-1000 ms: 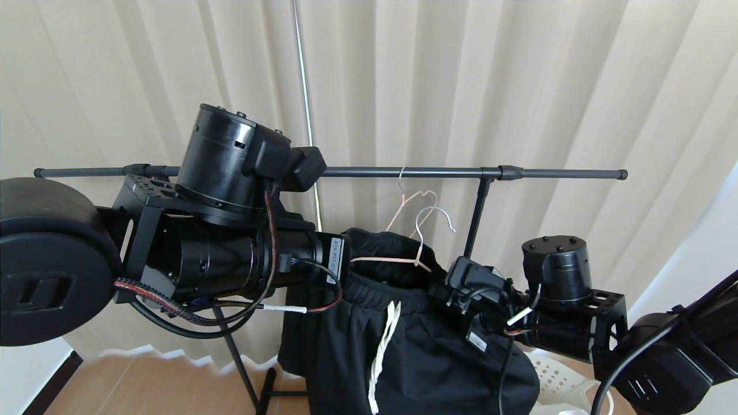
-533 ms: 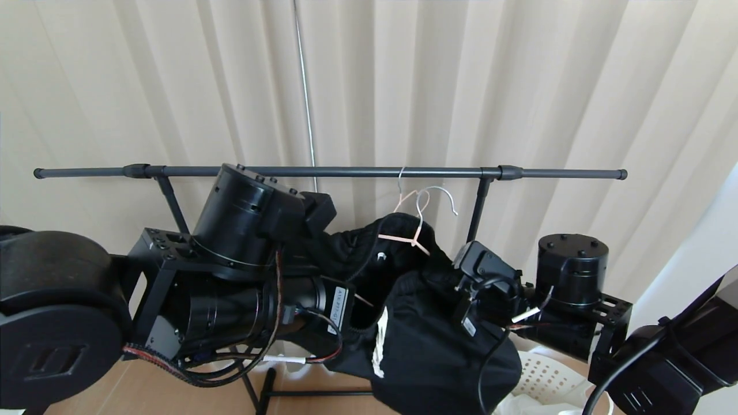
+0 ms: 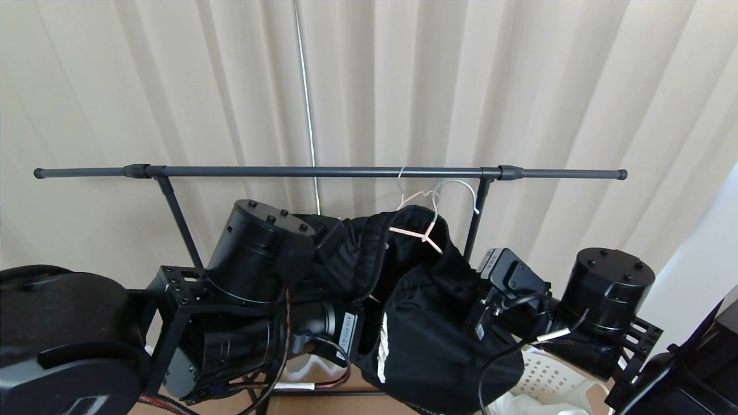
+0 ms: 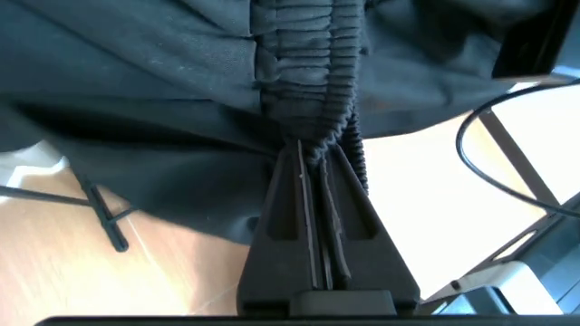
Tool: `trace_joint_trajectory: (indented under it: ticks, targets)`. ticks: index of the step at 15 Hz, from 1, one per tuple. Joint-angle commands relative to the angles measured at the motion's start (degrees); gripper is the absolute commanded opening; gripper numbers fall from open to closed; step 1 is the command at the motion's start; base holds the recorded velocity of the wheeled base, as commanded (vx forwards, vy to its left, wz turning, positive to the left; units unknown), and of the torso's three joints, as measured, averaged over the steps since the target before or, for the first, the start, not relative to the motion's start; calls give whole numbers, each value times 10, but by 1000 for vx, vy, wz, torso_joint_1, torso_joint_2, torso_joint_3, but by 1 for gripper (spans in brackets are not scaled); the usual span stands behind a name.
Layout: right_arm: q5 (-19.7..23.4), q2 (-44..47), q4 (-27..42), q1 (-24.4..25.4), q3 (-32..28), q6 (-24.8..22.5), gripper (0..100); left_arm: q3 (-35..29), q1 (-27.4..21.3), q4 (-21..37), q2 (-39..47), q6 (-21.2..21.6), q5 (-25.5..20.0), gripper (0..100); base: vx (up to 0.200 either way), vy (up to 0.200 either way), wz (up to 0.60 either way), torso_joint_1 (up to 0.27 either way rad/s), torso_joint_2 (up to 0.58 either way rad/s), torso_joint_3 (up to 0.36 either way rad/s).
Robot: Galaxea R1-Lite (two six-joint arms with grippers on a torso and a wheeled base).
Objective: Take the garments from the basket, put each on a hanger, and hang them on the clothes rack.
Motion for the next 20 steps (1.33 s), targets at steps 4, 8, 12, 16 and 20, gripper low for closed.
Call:
trace_joint_trajectory:
  ticks: [4, 8, 12, 16, 20]
  targets:
    - [0, -8, -29, 3, 24, -2, 0, 2, -11, -35, 30, 0, 2, 0, 0, 0, 0, 0, 0, 0]
    - [0, -9, -40, 19, 33, -2, 0, 0, -11, -39, 40, 0, 5, 0, 0, 0, 0, 0, 0, 0]
    - [1, -22, -40, 25, 38, -2, 0, 1, -11, -54, 50, 0, 5, 0, 0, 0, 0, 0, 0, 0]
    - [1, -31, -40, 30, 41, -2, 0, 4, -11, -73, 60, 0, 5, 100, 0, 0, 0, 0, 0, 0]
    - [1, -31, -40, 30, 42, -2, 0, 18, -14, -74, 51, 4, 36, 100, 0, 0, 0, 0, 0, 0]
